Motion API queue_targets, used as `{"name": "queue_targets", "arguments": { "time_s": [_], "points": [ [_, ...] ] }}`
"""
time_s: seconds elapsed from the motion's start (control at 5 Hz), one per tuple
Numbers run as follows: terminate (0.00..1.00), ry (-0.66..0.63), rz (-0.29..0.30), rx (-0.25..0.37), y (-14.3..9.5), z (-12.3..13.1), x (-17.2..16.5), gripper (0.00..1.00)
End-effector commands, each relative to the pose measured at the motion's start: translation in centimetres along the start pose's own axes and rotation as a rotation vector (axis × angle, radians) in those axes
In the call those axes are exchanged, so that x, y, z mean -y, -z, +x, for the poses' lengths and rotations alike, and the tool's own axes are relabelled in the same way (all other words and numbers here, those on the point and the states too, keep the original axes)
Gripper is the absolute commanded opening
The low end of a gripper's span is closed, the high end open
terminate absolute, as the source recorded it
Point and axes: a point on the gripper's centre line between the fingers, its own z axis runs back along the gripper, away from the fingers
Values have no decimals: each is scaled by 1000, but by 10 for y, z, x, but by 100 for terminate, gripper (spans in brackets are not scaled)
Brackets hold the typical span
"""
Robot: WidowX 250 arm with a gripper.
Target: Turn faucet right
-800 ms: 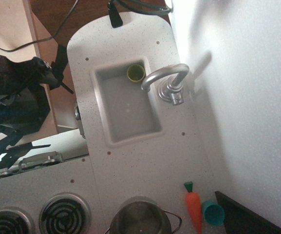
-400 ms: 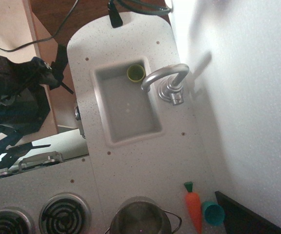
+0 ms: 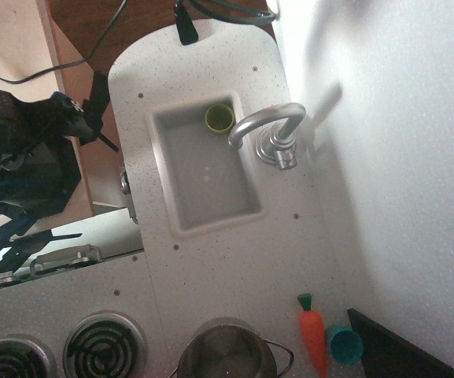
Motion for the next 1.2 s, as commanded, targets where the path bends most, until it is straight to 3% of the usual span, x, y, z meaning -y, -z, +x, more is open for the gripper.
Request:
{"name": "queue_targets", "arguments": {
  "time_s": [0.0,0.2,0.4,0.6,0.8,1.0],
  "points": [
    [0,-319,157,-144,11,44,32,100],
    [0,-617,211,-304,35,76,80,100],
    [0,-776,177,-282,44,70,93,100],
    [0,-527,170,-341,65,27,112,100],
    [0,-323,121,-423,69,7,125,100],
    [0,-177,117,-325,69,5,151,100]
  ]
}}
